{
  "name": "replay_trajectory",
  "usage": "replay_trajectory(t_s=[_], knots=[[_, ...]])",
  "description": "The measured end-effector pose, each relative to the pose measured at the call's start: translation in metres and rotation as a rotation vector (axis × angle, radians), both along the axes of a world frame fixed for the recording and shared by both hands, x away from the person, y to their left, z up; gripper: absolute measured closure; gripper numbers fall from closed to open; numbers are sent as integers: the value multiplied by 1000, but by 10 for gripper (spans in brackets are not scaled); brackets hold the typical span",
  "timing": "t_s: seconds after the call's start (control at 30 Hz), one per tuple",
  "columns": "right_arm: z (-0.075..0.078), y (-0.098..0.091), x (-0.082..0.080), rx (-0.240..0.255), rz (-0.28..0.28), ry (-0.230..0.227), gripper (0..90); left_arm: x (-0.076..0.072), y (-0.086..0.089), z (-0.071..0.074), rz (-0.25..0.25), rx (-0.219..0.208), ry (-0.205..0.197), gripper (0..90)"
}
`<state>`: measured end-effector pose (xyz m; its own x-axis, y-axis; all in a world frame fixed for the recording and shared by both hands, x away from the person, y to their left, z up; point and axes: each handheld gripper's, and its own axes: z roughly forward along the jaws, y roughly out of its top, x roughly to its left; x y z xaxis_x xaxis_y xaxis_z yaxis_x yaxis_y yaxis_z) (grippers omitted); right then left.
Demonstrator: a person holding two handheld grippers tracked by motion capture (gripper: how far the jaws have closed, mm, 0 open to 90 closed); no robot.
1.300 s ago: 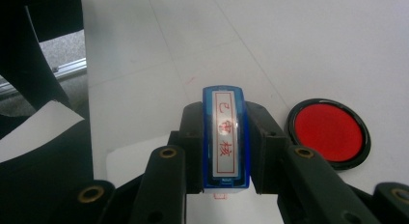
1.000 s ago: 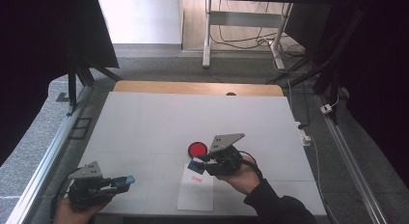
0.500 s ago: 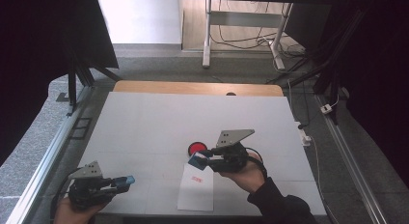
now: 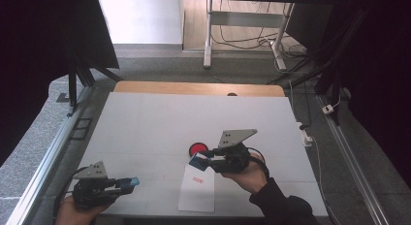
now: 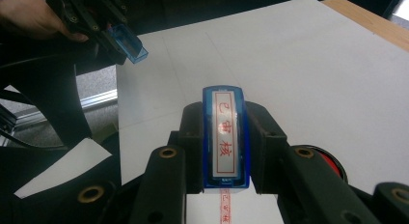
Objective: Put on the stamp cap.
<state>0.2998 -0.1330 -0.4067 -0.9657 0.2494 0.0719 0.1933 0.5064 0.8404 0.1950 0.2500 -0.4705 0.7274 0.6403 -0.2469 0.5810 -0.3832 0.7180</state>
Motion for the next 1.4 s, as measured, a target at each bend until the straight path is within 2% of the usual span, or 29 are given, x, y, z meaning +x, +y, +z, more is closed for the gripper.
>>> replay_trajectory(t_s=[0.13, 0.3, 0.67, 1.0, 1.4], knots=[[3, -1, 0, 4, 2, 7, 710, 6, -6, 4, -28, 12, -12, 684], [5, -1, 0, 5, 8, 5, 710, 13, -16, 8, -92, 14, -27, 684], [10, -2, -3, 16, 24, 4, 710, 26, -38, 16, -200, -21, -47, 683], [12, -4, -4, 28, 32, 16, 710, 40, -54, 20, -266, -59, -66, 684], [15, -3, -6, 42, 51, 14, 710, 58, -79, 22, -393, -90, -78, 684]])
